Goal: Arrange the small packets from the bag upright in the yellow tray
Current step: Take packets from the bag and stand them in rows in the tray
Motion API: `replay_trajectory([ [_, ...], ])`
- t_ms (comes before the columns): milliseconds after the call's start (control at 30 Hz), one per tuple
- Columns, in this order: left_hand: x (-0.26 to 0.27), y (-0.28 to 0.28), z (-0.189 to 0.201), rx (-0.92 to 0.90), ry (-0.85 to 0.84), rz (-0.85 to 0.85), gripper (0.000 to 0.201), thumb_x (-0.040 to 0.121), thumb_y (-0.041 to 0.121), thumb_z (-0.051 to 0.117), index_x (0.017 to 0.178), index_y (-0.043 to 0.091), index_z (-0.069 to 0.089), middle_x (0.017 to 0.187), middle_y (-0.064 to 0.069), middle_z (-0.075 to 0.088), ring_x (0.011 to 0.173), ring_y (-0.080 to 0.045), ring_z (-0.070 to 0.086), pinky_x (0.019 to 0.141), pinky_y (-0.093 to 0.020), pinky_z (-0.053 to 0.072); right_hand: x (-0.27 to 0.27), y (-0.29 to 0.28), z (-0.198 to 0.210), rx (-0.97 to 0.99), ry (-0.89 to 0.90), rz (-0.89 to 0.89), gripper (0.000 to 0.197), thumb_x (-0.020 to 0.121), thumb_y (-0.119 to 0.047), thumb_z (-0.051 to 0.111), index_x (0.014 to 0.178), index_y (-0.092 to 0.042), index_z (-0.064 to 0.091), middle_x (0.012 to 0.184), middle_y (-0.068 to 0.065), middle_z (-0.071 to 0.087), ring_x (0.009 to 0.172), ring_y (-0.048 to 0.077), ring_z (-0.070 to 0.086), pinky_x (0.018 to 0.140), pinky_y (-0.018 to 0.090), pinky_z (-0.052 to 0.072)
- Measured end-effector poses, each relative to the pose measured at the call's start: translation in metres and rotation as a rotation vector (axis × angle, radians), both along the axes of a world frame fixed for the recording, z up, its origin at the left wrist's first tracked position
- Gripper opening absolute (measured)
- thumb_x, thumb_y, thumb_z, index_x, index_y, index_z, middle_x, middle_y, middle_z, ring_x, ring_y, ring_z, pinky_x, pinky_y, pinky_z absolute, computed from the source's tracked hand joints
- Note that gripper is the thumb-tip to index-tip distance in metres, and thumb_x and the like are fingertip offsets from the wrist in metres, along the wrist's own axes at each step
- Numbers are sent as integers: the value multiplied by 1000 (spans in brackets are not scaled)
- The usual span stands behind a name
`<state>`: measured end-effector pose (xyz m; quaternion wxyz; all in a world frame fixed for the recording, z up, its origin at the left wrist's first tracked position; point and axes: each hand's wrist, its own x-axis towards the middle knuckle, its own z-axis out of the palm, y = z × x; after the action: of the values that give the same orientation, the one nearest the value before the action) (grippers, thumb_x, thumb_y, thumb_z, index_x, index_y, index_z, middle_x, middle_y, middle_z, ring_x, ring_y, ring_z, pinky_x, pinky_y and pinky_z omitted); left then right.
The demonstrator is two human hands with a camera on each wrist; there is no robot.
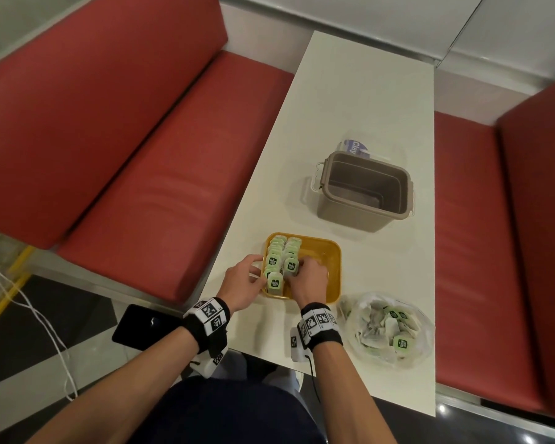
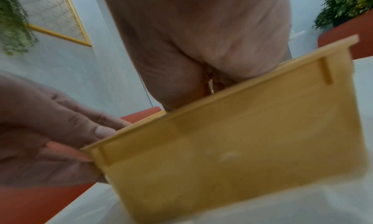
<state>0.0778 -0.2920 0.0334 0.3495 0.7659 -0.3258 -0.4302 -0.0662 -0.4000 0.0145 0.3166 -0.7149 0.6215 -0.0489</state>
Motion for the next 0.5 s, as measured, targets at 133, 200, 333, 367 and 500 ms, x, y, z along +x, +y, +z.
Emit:
replay_trajectory([
  [133, -2, 0, 3, 7, -8, 2, 49, 97, 10, 74, 143, 23, 62, 109, -2, 72, 92, -21, 77, 85, -45, 67, 3, 1, -1, -12, 30, 28, 9, 94, -23, 80, 100, -18, 77, 101, 7, 79, 91, 27, 76, 80, 40, 65],
  [200, -3, 0, 6, 13, -8, 6, 50, 96, 11, 75, 143, 21, 61, 115, -7, 72, 94, -20, 75, 87, -43, 66, 0, 1, 9, 5, 16, 46, 20, 92, -26, 85, 107, -16, 76, 107, 6, 78, 96, 26, 75, 83, 39, 64],
  [333, -14, 0, 27, -97, -199, 49, 50, 96, 17, 77, 141, 20, 57, 126, -2, 66, 110, -18, 66, 95, -34, 57, -32, -3, 58, -83, -102, 6, 47, 90, -29, 88, 130, -11, 70, 116, 6, 75, 107, 25, 71, 91, 36, 56],
  [367, -21, -1, 36, -171, -225, 62, 47, 97, 16, 76, 140, 19, 57, 128, -1, 65, 113, -16, 65, 97, -33, 57, -47, -4, 73, -128, -147, -11, 44, 93, -32, 84, 131, -14, 70, 115, 4, 77, 105, 23, 72, 92, 34, 55],
  [500, -68, -10, 80, -402, -212, 41, 31, 100, 8, 70, 127, 20, 64, 123, 8, 68, 113, -7, 66, 94, -22, 56, -126, -10, 124, -219, -385, -126, 18, 99, -33, 78, 115, -26, 73, 94, -15, 76, 85, -3, 72, 79, 9, 52],
])
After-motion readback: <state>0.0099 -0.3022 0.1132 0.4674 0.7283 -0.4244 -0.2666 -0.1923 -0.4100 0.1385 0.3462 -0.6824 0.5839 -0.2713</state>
